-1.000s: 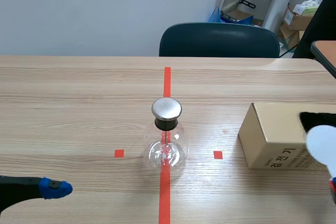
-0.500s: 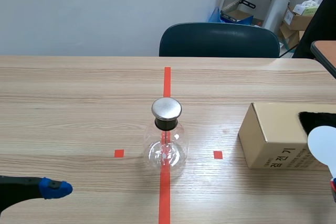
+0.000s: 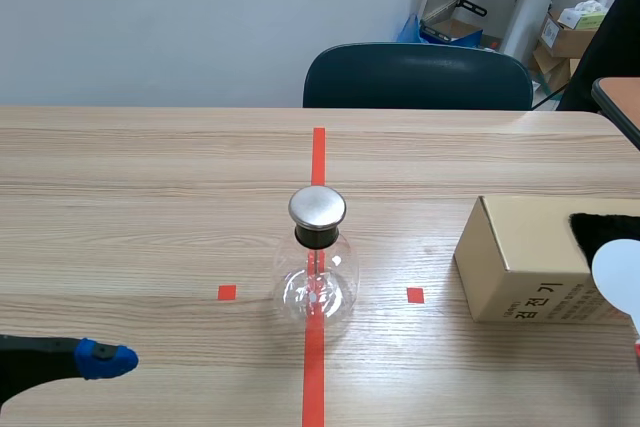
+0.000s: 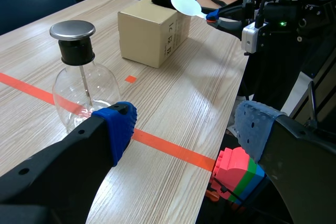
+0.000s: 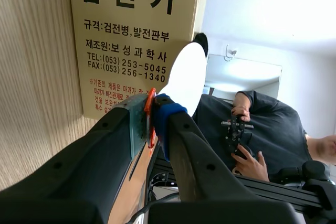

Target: Do the electroscope experiment

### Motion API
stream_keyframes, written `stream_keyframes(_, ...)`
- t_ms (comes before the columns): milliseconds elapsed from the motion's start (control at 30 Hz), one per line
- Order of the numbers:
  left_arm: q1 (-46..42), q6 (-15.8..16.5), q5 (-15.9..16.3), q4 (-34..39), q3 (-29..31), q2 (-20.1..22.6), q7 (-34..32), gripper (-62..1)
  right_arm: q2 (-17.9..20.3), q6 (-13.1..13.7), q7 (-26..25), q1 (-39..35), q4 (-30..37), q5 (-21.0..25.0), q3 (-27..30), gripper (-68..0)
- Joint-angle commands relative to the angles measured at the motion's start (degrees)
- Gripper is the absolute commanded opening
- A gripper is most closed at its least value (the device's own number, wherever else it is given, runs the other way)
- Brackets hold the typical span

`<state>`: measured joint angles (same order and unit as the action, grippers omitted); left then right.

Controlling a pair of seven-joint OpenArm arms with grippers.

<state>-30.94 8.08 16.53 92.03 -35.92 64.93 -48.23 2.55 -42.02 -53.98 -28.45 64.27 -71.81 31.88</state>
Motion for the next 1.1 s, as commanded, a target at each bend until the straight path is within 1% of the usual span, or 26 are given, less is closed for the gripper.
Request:
stream_keyframes(0, 0.0, 0.0, 0.2, 1.5, 0.2, -0.3, -0.8, -18.7, 0.8, -2.8, 0.3, -0.1, 0.6, 0.4, 0.3, -65.8)
stream_keyframes(100, 0.8, -0.1, 0.3, 1.5, 0.2, -1.0, 0.6, -19.1, 0.9, -2.8, 1.5, -0.1, 0.6, 0.4, 0.3, -65.8)
stream_keyframes(200, 2.2, -0.9, 0.3, 1.5, 0.2, -2.3, 4.0, -19.4, 1.1, -2.8, 3.4, -0.1, 0.6, 0.4, 0.3, -65.8)
stream_keyframes(267, 2.8, -1.3, 0.3, 1.5, 0.3, -3.1, 6.0, -19.6, 1.3, -2.8, 3.5, -0.1, 0.8, 0.7, 0.3, -65.8)
stream_keyframes(300, 3.2, -1.3, 0.3, 1.5, 0.3, -3.3, 6.5, -21.3, 1.5, -2.8, 3.4, -0.1, 1.1, 1.5, 0.3, -65.8)
stream_keyframes(400, 4.3, -1.5, 0.3, 1.5, 0.7, -4.3, 7.8, -30.4, 1.7, -2.8, 2.6, -0.1, 3.6, 4.2, 0.1, -65.8)
stream_keyframes(433, 4.8, -1.5, 0.3, 1.5, 0.7, -4.7, 8.5, -32.9, 1.8, -2.4, 2.6, -0.1, 4.9, 5.0, -0.1, -65.8)
stream_keyframes(533, 6.9, -1.5, 0.3, 1.5, 0.7, -6.7, 11.1, -37.5, 2.2, 1.0, 2.8, -0.1, 9.0, 8.1, -1.2, -65.8)
stream_keyframes(600, 8.4, -1.5, 0.3, 1.4, 0.7, -8.5, 14.0, -40.2, 2.7, 3.1, 3.8, -0.1, 11.8, 9.6, -2.3, -65.8)
stream_keyframes(767, 12.5, -1.6, 0.3, -0.3, 0.7, -13.4, 20.7, -50.5, 4.7, 6.1, 9.6, -0.1, 18.0, 12.2, -7.3, -65.8)
stream_keyframes(900, 15.9, -1.6, 0.3, -2.7, 0.7, -16.7, 24.3, -52.1, 6.6, 7.6, 15.8, -0.1, 22.5, 13.2, -13.1, -65.8)
stream_keyframes(967, 17.6, -1.6, 0.3, -4.3, 0.7, -18.3, 25.4, -53.9, 7.5, 7.6, 18.7, -0.1, 24.2, 13.1, -16.3, -65.8)
stream_keyframes(1067, 19.8, -1.6, 0.3, -7.5, 0.7, -20.6, 25.4, -54.4, 9.1, 7.5, 23.3, -0.1, 26.1, 12.6, -21.3, -65.8)
